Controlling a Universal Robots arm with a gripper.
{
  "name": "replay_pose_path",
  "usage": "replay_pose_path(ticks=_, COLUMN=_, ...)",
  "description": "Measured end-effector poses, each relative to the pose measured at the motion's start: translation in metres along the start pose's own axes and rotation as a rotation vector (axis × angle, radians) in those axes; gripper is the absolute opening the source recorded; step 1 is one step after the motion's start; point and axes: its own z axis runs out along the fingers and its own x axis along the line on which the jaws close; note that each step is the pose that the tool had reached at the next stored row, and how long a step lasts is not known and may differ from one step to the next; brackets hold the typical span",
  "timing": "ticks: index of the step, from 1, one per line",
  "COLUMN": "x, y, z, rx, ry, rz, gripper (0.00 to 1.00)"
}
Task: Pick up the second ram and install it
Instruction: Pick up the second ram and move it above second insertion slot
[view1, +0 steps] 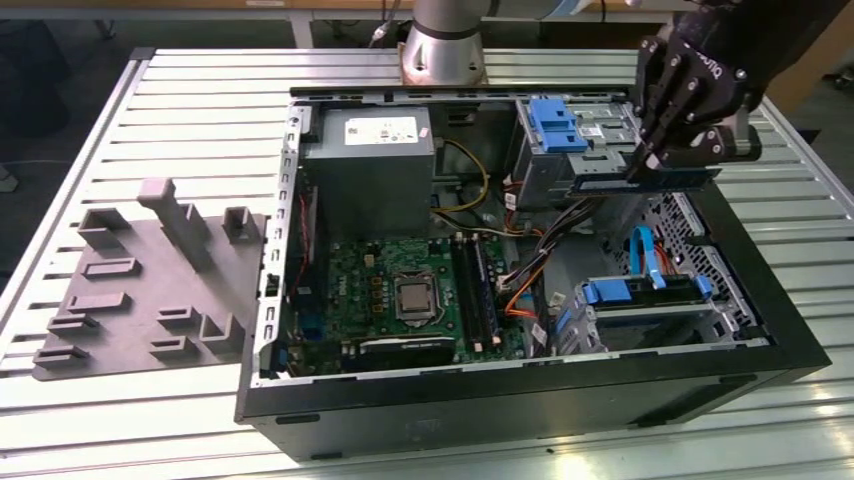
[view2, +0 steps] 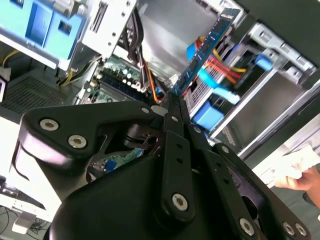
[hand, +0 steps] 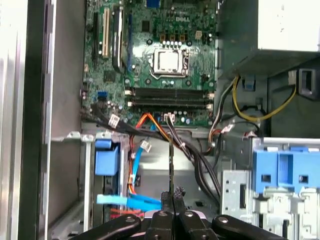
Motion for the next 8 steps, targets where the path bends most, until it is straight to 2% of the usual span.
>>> replay_pose_path(ticks=8, x=-0.0004, y=0.0259, z=0.0010, rx=0.0000, ry=0.0000, rz=0.000, gripper=0.11)
